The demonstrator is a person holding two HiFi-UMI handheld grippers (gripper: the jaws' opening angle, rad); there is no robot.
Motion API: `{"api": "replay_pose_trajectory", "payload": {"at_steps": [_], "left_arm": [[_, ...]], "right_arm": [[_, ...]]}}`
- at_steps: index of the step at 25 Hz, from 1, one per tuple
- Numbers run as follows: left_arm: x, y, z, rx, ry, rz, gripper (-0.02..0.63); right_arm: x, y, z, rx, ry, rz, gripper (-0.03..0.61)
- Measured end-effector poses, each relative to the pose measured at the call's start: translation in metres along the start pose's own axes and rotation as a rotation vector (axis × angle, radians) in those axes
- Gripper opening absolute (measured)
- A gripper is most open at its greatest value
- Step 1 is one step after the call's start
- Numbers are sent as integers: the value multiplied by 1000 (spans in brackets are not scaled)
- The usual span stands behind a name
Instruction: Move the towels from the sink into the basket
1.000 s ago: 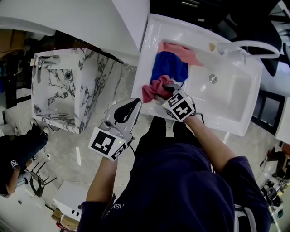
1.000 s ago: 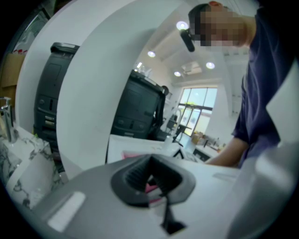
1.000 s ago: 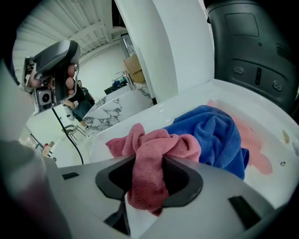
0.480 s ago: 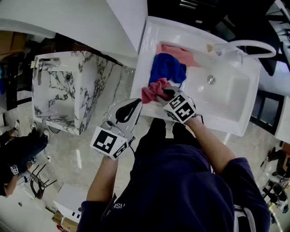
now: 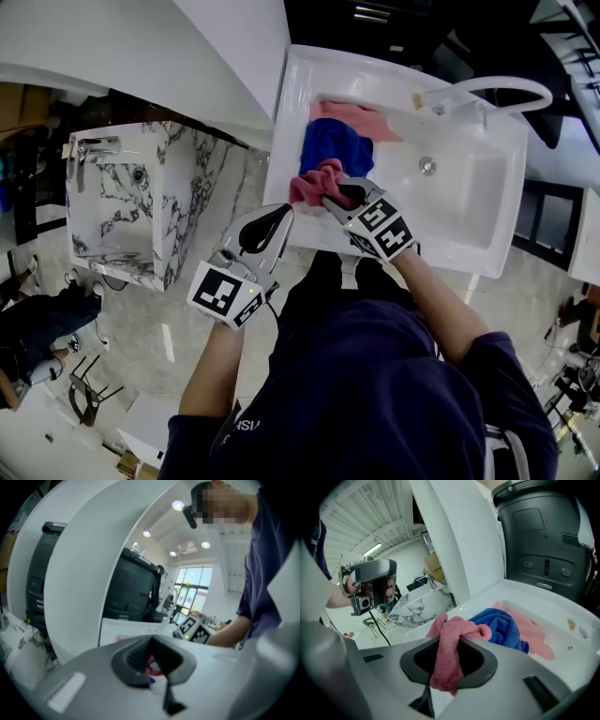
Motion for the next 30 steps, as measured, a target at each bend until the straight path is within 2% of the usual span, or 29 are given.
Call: {"api": "replay_pose_trajectory", "payload": {"at_steps": [16, 24, 30], "left_arm": [[28, 23, 35, 75, -65, -2, 2], [53, 28, 73, 122, -99, -19, 2], [78, 27, 116, 148, -122, -33, 2]], "right_arm": [[-89, 28, 35, 60, -127, 179, 83], [-147, 17, 51, 80, -189, 251, 83], [-200, -6, 62, 94, -220, 288, 83]]}}
Point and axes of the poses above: the fingertips, and each gripper's own axes: x forward along the fingers, z to its right, y out of its top, the point moved 2 cm from there along -x, backward along the fingers, and after that the axes turned 11 degrees about -x, right-handed, at the moved point
